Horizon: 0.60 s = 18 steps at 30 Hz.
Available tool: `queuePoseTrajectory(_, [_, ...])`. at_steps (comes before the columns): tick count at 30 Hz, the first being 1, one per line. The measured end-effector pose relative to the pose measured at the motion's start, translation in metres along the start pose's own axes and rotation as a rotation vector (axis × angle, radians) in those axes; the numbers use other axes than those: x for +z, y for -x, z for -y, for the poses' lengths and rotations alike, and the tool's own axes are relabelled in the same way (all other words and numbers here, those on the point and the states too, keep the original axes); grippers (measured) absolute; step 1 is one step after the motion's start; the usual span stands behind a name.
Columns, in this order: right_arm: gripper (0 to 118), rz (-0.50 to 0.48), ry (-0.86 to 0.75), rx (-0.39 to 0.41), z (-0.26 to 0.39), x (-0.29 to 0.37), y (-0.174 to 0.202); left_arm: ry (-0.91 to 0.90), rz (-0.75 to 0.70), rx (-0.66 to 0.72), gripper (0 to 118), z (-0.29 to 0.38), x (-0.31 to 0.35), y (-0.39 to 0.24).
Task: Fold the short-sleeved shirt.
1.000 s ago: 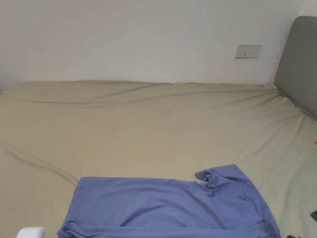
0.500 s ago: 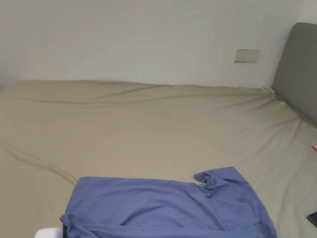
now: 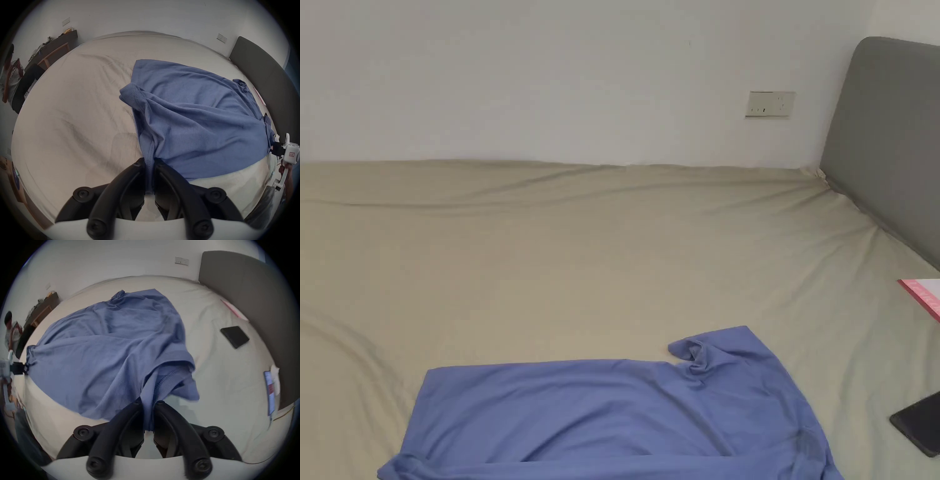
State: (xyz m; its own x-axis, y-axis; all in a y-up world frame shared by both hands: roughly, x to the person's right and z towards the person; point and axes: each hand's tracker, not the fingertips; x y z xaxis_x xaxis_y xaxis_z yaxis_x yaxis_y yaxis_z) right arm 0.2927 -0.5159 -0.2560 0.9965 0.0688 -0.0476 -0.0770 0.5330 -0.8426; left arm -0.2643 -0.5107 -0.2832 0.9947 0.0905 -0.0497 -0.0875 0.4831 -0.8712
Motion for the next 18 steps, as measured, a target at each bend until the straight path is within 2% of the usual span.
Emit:
queuePoseTrajectory(2, [10,-0.05,0.031,0.037,0.001,0.004,-0.005,-0.001,0.015,-0.001,7,-0.002,0.008,0.003])
queuePoseTrajectory(4, [10,-0.05,0.022,0.024,0.001,0.008,-0.012,-0.003,0.023,-0.01,7,-0.003,0.016,0.005])
queuePoseTrajectory(8, [9,-0.123,0.022,-0.073,-0.001,0.02,-0.025,0.002,0.034,-0.018,7,0.0,0.032,0.007])
queuePoseTrajectory(12, [9,-0.127,0.013,-0.053,0.009,0.037,-0.025,0.007,0.043,-0.02,7,0.017,0.046,0.008])
queuePoseTrajectory(14, [9,-0.1,-0.019,-0.014,0.017,0.052,-0.021,0.025,0.073,-0.016,7,0.029,0.056,0.015])
queuePoseTrajectory(18, [9,-0.134,0.019,-0.007,0.04,0.078,-0.029,0.048,0.088,0.036,7,0.052,0.079,0.036])
